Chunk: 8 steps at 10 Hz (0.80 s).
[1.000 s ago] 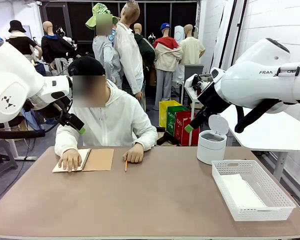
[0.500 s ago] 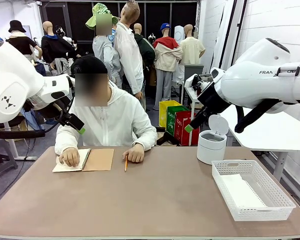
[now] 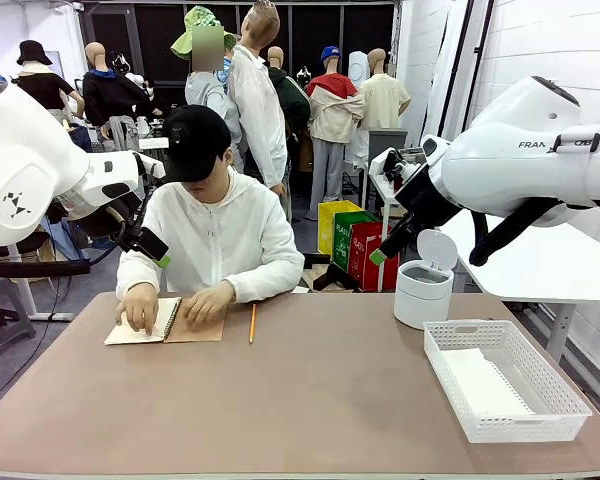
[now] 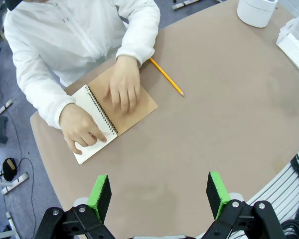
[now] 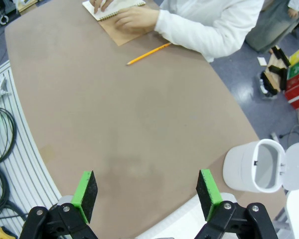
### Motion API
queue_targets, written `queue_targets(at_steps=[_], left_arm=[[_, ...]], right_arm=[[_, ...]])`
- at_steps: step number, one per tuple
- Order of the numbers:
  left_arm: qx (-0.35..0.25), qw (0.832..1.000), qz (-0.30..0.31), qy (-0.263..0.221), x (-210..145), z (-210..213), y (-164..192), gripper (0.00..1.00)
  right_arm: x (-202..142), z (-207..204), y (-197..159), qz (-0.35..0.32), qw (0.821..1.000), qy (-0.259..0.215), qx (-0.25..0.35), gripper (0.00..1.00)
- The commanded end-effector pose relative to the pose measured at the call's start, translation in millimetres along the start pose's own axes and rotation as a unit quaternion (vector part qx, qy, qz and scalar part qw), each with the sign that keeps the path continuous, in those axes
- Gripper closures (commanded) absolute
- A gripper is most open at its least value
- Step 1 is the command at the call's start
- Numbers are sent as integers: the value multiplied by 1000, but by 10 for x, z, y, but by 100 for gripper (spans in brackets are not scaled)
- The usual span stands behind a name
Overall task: Sort the paper based on its condition.
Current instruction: If a person hands you a paper, place it in the Organizing basket , and if it's crumpled, put it in the Trash can.
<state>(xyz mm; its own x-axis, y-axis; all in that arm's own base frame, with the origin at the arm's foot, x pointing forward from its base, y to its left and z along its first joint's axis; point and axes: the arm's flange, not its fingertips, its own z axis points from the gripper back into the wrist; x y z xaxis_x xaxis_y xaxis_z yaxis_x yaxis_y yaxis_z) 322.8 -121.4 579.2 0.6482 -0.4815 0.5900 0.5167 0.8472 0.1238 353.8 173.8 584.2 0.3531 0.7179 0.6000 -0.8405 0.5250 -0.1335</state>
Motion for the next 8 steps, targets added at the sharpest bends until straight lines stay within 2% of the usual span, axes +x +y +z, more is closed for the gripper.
queue_targets(at_steps=[1,8], left_arm=[[-2,1000,2,-2,-3,-2,9,0],[-2,1000,2,-2,-3,-2,9,0]], right_arm=[[-4,-9,-5,0,1000,0,-3,0],[-4,-9,-5,0,1000,0,-3,0]])
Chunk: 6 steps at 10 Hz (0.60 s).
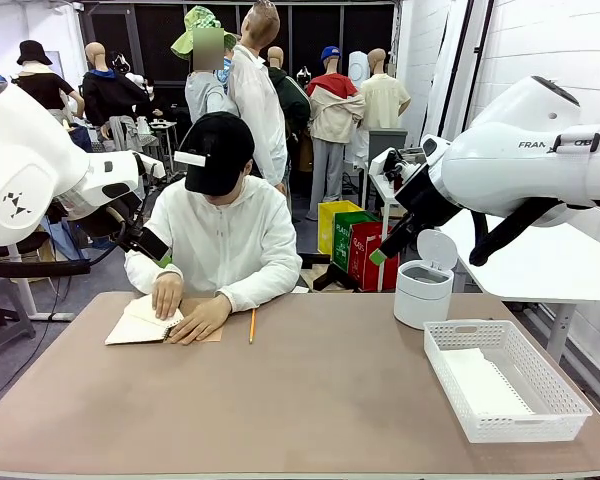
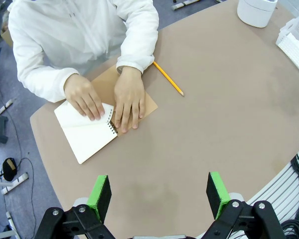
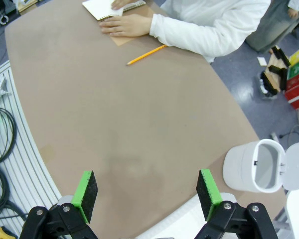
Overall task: Sort the paper based on its condition.
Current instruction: If a person hands you a paper, place it in the Organizing basket , and if it's crumpled, put it in the Trash can.
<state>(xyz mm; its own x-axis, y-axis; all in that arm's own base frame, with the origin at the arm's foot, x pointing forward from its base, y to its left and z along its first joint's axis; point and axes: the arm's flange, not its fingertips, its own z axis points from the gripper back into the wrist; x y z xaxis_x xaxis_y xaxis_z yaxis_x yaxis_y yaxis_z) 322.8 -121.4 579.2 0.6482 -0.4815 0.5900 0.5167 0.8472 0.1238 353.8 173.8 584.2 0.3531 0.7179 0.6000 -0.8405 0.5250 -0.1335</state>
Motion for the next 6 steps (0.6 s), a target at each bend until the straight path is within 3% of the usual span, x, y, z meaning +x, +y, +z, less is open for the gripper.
queue_targets(at_steps=[1,6], left_arm=[[-2,1000,2,-2,-3,-2,9,0],[-2,1000,2,-2,-3,-2,9,0]], right_arm=[[-4,-9,-5,0,1000,0,-3,0],[-4,-9,-5,0,1000,0,-3,0]])
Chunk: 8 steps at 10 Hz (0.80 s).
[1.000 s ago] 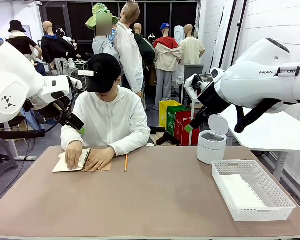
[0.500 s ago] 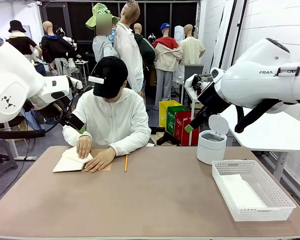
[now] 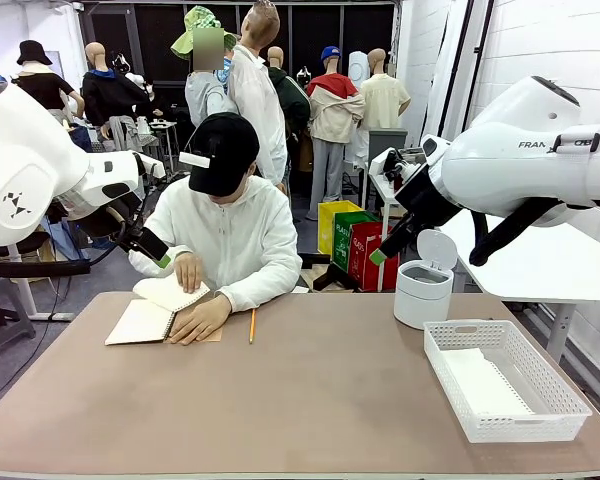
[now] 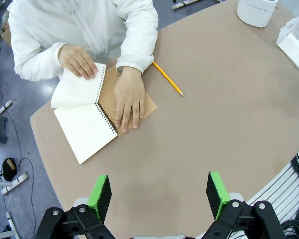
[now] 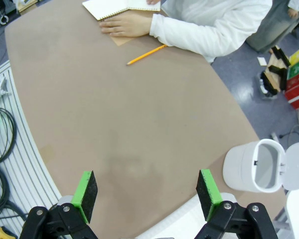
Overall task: Sort the paper based on its condition.
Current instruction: If a person hands you a paper, place it in the Organizing basket , and if it's crumpled, put it in the Trash can.
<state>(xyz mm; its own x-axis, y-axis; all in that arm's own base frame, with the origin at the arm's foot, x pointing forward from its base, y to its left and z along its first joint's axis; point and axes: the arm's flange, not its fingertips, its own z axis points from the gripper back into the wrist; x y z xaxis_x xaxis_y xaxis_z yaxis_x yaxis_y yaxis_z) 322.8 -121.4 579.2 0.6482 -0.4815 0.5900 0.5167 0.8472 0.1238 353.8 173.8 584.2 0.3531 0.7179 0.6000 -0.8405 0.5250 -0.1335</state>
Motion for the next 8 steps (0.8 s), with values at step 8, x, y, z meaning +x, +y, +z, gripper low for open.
queue_targets(at_steps=[8], left_arm=[[-2,1000,2,-2,-3,-2,9,0]], right_arm=[[-4,-9,-5,0,1000,0,-3,0]])
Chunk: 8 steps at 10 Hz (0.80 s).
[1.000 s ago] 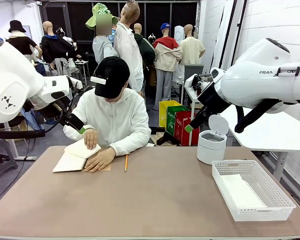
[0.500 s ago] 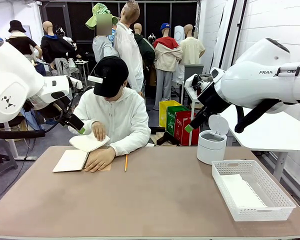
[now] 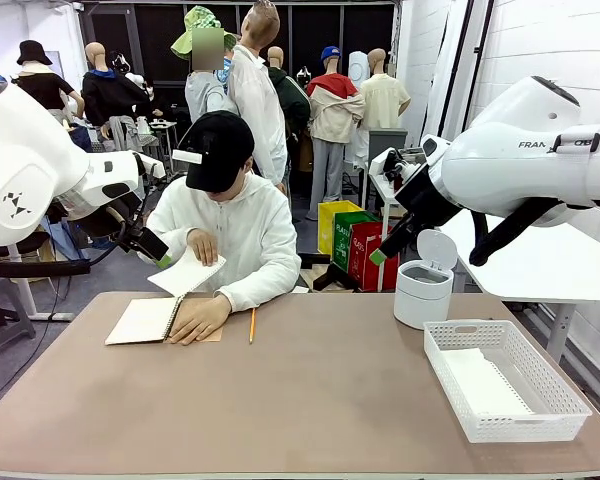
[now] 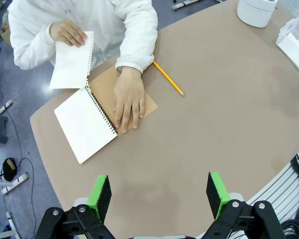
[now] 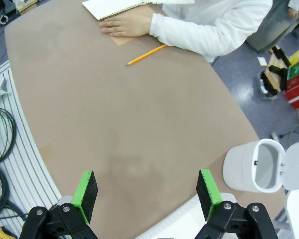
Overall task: Sort the paper based on its condition.
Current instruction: If a person hands you a paper, place it in the Organizing basket , and if it's crumpled, put it in the Trash can.
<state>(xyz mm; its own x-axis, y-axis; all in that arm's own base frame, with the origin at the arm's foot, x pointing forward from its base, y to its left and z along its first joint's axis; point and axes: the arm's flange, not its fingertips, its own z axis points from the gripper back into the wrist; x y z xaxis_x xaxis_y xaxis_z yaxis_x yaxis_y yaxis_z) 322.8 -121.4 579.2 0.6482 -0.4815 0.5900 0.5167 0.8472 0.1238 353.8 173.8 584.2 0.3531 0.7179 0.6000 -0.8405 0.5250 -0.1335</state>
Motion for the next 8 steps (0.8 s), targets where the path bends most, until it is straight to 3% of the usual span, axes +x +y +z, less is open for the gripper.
queue_targets(at_steps=[1,8], left_arm=[[-2,1000,2,-2,-3,-2,9,0],[-2,1000,2,-2,-3,-2,9,0]], right_arm=[[-4,-9,-5,0,1000,0,-3,0],[-4,-9,-5,0,1000,0,-3,0]])
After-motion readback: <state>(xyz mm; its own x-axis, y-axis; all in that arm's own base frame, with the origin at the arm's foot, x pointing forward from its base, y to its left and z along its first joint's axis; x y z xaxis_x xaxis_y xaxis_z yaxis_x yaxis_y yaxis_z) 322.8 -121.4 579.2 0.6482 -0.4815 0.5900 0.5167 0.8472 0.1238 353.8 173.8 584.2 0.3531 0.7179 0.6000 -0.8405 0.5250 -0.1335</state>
